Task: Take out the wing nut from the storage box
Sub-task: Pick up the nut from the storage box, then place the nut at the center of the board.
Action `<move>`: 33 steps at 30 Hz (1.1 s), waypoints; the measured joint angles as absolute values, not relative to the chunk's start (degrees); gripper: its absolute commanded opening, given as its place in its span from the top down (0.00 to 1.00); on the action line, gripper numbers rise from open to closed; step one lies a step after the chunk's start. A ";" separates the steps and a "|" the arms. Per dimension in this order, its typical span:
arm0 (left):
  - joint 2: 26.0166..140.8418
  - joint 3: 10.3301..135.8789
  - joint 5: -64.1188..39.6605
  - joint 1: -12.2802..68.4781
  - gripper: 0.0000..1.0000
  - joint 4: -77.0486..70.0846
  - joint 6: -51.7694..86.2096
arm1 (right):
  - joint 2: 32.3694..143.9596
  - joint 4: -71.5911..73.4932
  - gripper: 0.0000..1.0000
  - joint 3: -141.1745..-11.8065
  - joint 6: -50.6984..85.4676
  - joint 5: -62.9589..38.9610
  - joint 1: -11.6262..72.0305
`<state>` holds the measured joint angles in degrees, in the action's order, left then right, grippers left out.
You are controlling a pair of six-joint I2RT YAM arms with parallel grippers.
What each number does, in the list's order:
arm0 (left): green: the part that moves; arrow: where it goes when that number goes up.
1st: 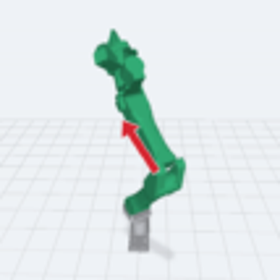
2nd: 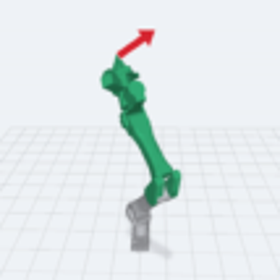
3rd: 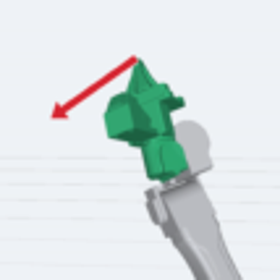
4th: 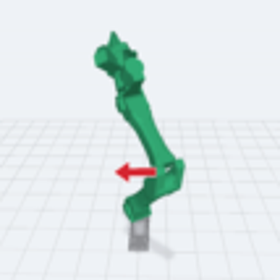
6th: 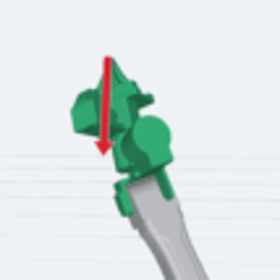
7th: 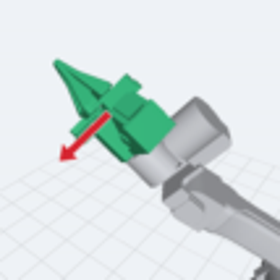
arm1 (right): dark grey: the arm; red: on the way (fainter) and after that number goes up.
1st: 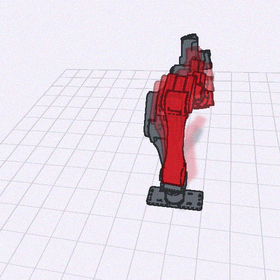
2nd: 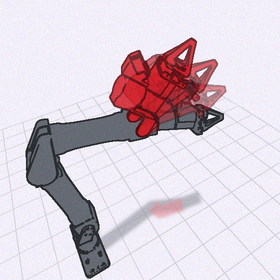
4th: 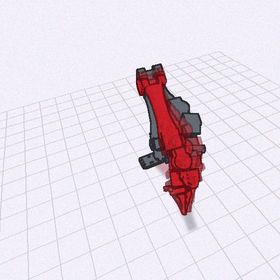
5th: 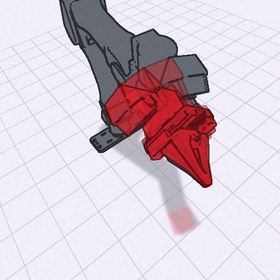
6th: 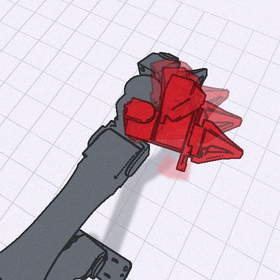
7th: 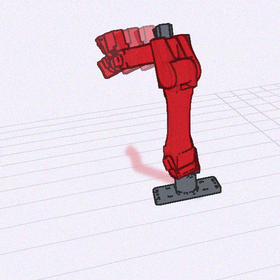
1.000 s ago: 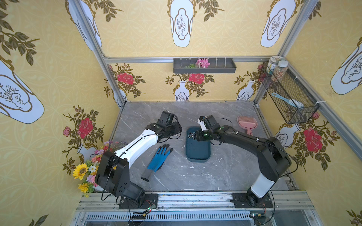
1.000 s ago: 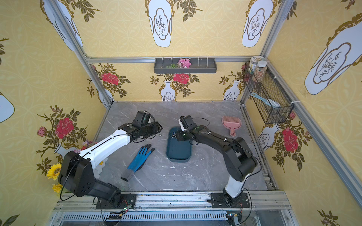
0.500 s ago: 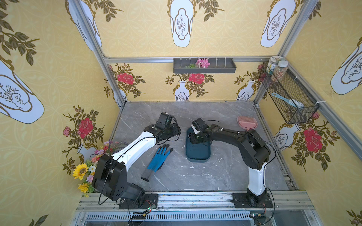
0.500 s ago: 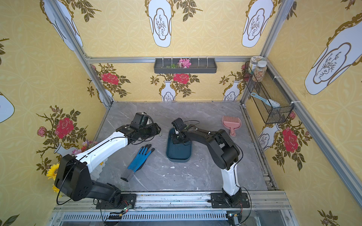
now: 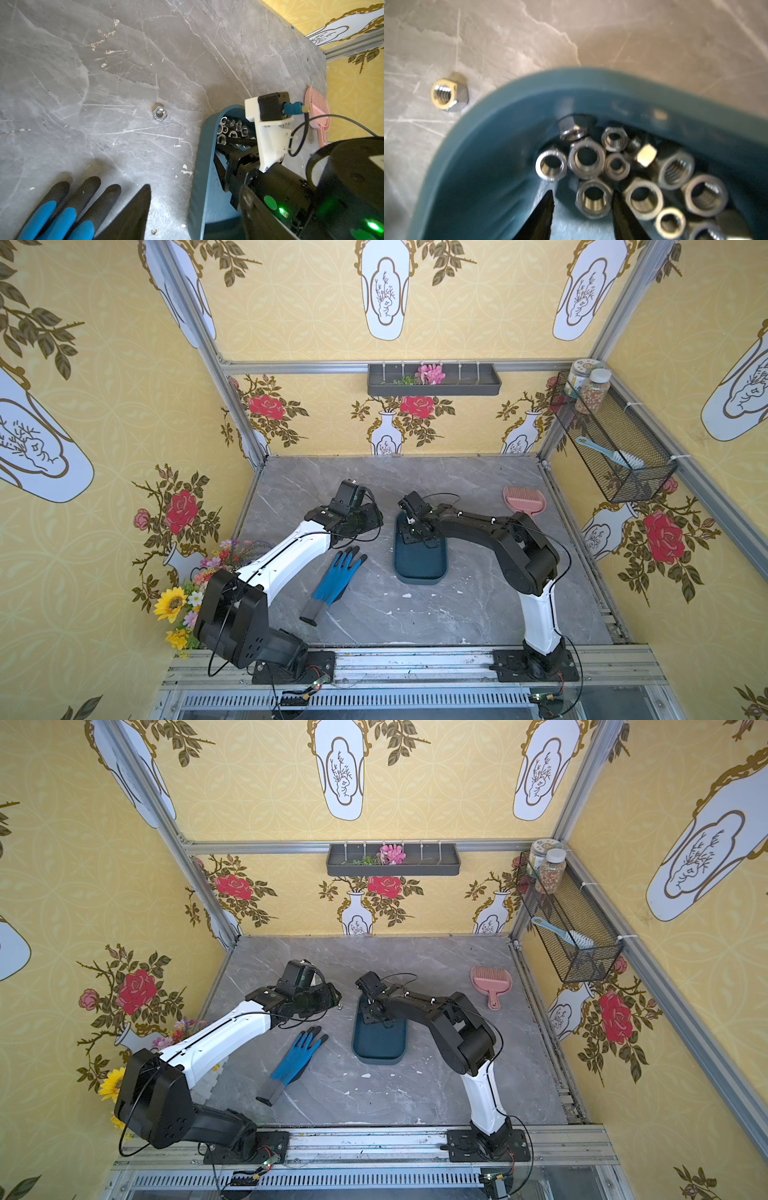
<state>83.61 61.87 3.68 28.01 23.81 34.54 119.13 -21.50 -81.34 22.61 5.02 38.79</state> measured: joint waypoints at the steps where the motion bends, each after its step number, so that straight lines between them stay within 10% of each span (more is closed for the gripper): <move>1: 83.61 61.84 3.70 28.01 0.30 23.81 34.52 | 119.35 -21.56 0.58 -81.65 22.44 5.82 39.00; 14: 83.94 61.69 3.66 27.97 0.30 23.81 34.52 | 118.67 -22.41 0.77 -81.01 21.76 7.25 39.64; 33: 84.14 60.29 1.61 27.92 0.29 23.33 34.57 | 95.29 -22.63 0.79 -67.66 21.63 1.93 36.88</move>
